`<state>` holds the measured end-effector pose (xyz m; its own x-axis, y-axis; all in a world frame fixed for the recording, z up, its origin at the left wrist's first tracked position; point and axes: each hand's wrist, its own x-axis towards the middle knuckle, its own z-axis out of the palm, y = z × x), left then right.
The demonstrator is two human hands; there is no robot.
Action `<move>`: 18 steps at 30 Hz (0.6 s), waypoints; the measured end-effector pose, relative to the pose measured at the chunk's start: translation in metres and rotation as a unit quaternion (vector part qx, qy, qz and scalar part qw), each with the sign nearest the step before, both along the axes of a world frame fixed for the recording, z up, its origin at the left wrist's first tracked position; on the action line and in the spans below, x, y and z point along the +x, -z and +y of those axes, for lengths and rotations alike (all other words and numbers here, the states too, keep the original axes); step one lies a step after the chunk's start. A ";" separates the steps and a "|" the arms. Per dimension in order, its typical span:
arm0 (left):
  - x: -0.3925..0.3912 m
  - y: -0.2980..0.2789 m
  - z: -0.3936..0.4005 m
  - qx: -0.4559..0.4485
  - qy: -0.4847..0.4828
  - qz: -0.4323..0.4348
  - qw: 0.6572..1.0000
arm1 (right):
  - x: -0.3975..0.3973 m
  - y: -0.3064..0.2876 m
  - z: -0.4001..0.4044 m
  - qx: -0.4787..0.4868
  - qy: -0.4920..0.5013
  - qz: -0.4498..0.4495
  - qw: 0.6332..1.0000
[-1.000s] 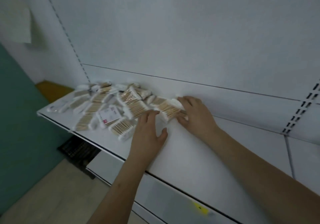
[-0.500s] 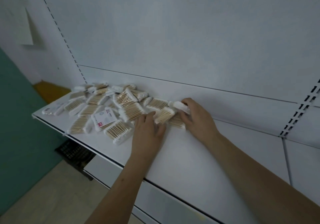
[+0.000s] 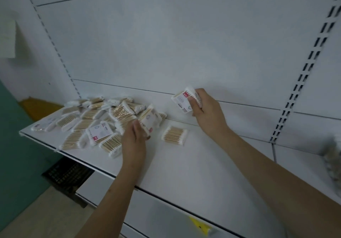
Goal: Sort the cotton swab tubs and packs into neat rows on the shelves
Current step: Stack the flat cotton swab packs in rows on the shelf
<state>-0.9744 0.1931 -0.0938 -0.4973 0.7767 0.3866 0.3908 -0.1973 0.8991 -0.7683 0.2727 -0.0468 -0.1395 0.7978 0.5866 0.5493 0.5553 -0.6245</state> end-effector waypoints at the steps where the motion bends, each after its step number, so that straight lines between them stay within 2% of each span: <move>1: 0.004 -0.006 0.000 -0.006 0.007 -0.031 0.999 | 0.010 -0.007 -0.002 -0.008 -0.010 0.001 1.000; 4: 0.032 -0.027 -0.003 -0.017 0.046 -0.101 0.994 | 0.043 -0.027 -0.011 -0.054 -0.027 0.022 0.998; 6: 0.056 -0.036 -0.006 -0.024 0.090 -0.098 0.991 | 0.070 -0.040 -0.024 -0.104 -0.033 0.044 0.993; 9: 0.097 -0.043 -0.013 -0.061 0.189 -0.089 0.976 | 0.118 -0.059 -0.058 -0.128 -0.014 0.012 0.992; 13: 0.158 -0.047 -0.030 -0.100 0.344 -0.027 0.933 | 0.190 -0.074 -0.116 -0.145 0.045 -0.034 0.988; 18: 0.222 -0.054 -0.055 -0.123 0.495 0.029 0.859 | 0.274 -0.075 -0.195 -0.180 0.151 -0.101 0.967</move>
<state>-0.7526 0.1381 -0.0398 0.4698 0.8697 0.1514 0.1857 -0.2650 0.9462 -0.4943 0.0778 0.0280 0.0491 0.9675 0.2480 0.7839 0.1165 -0.6098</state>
